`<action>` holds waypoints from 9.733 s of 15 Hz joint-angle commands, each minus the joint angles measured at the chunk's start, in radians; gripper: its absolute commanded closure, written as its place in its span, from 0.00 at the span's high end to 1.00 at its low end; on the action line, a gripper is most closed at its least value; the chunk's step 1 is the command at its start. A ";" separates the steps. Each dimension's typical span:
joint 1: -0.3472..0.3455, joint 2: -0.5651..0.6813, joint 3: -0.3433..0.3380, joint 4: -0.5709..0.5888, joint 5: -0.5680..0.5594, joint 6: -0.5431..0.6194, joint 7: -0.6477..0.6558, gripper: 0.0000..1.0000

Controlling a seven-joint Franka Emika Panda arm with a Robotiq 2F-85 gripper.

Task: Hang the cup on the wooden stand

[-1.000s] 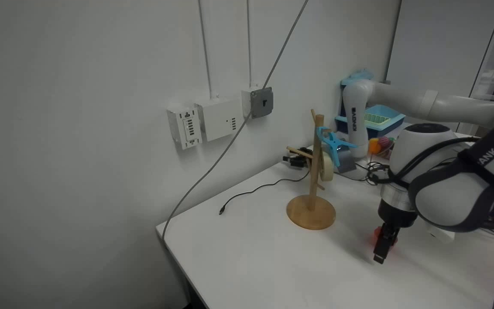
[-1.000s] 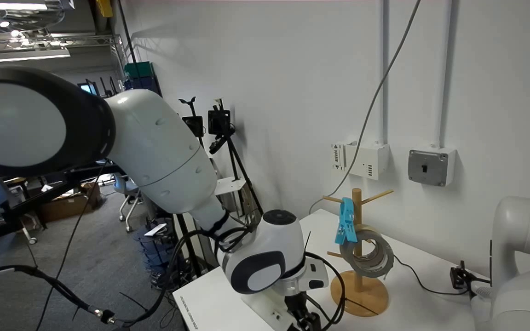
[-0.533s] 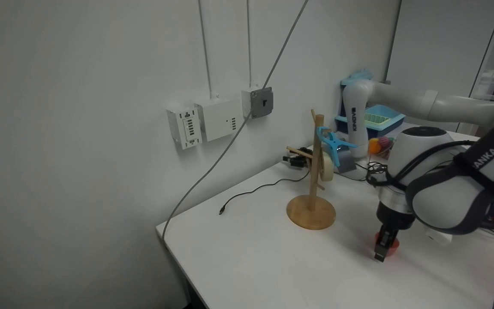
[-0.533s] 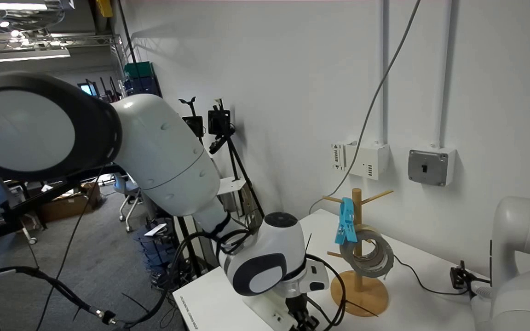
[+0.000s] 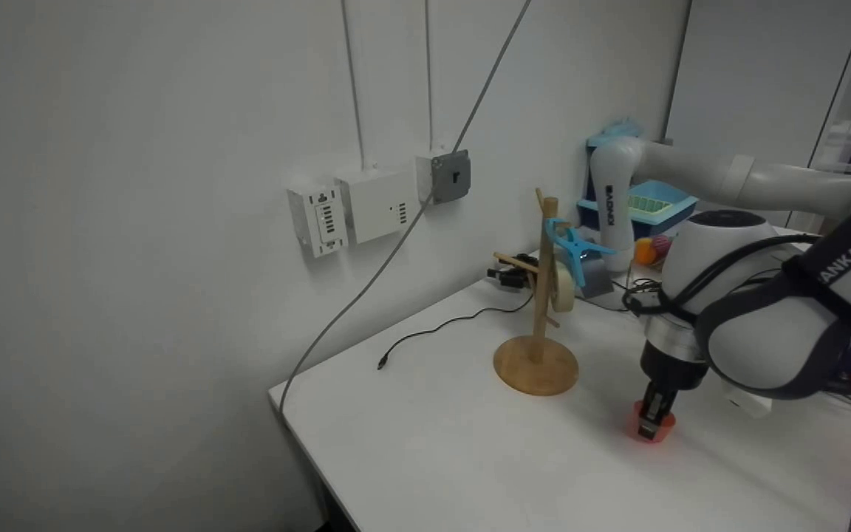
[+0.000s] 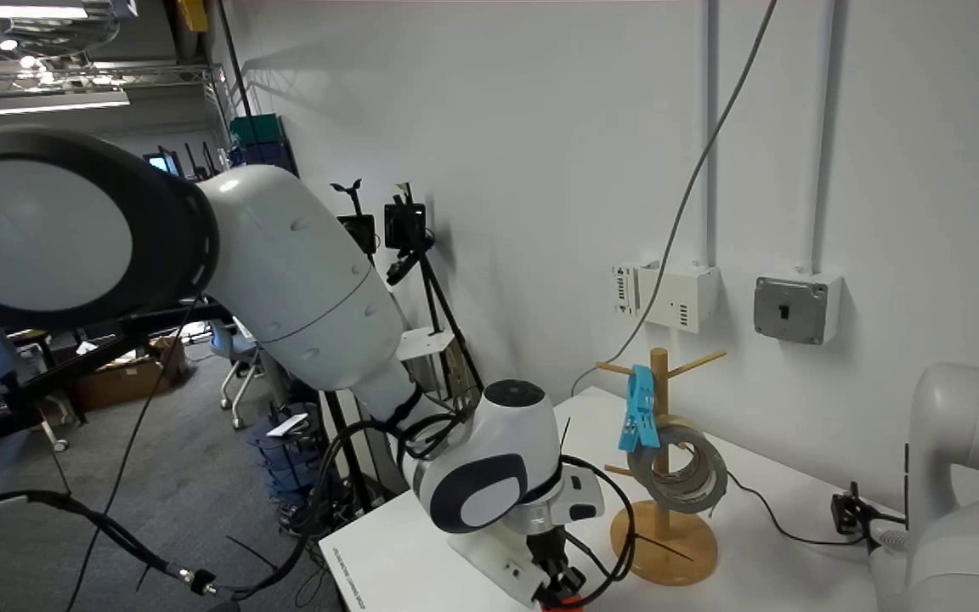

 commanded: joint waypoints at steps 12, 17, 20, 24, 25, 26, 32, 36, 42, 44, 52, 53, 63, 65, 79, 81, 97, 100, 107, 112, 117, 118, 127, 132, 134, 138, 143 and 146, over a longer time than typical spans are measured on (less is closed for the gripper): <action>-0.112 -0.223 0.256 -0.030 0.074 -0.322 -0.464 0.01; -0.054 -0.210 0.206 -0.016 0.067 -0.304 -0.434 0.05; -0.055 -0.210 0.206 -0.018 0.067 -0.304 -0.436 0.05; -0.086 -0.232 0.219 -0.021 0.078 -0.298 -0.545 0.01; -0.098 -0.239 0.223 -0.021 0.087 -0.306 -0.589 0.01; -0.115 -0.245 0.231 -0.019 0.108 -0.316 -0.640 0.01; -0.184 -0.302 0.223 -0.018 0.250 -0.379 -0.959 0.01; -0.192 -0.323 0.172 0.006 0.321 -0.497 -1.163 0.01; -0.141 -0.316 0.113 0.006 0.311 -0.492 -1.154 0.05; -0.139 -0.316 0.114 0.006 0.311 -0.492 -1.154 0.01; -0.132 -0.331 0.130 0.064 0.414 -0.569 -1.289 0.01; -0.132 -0.338 0.132 0.074 0.429 -0.594 -1.310 0.01; -0.083 -0.436 0.058 0.183 0.399 -0.891 -1.449 0.01; -0.073 -0.447 0.042 0.205 0.390 -0.914 -1.478 0.01; -0.028 -0.467 -0.002 0.230 0.356 -0.897 -1.474 0.05; -0.027 -0.467 -0.002 0.230 0.356 -0.897 -1.474 0.01; -0.080 -0.260 -0.052 0.622 0.330 -1.323 -1.913 0.01; -0.078 -0.207 -0.043 0.680 0.322 -1.299 -1.909 0.01; -0.069 -0.146 -0.014 0.781 0.302 -1.303 -1.903 0.01; -0.064 -0.132 -0.015 0.825 0.248 -1.284 -1.900 0.01; -0.061 -0.100 -0.015 0.855 0.202 -1.248 -1.892 0.01; -0.061 -0.090 -0.013 0.865 0.200 -1.247 -1.892 0.01; -0.063 -0.025 -0.004 0.951 0.189 -1.245 -1.892 0.01; -0.065 0.001 -0.005 0.995 0.176 -1.250 -1.890 0.01; -0.066 0.011 -0.005 1.009 0.168 -1.251 -1.889 0.01; -0.068 0.030 -0.006 1.032 0.154 -1.253 -1.887 0.01; -0.070 0.046 -0.005 1.052 0.149 -1.252 -1.886 0.01; -0.070 0.050 -0.007 1.056 0.145 -1.248 -1.884 0.01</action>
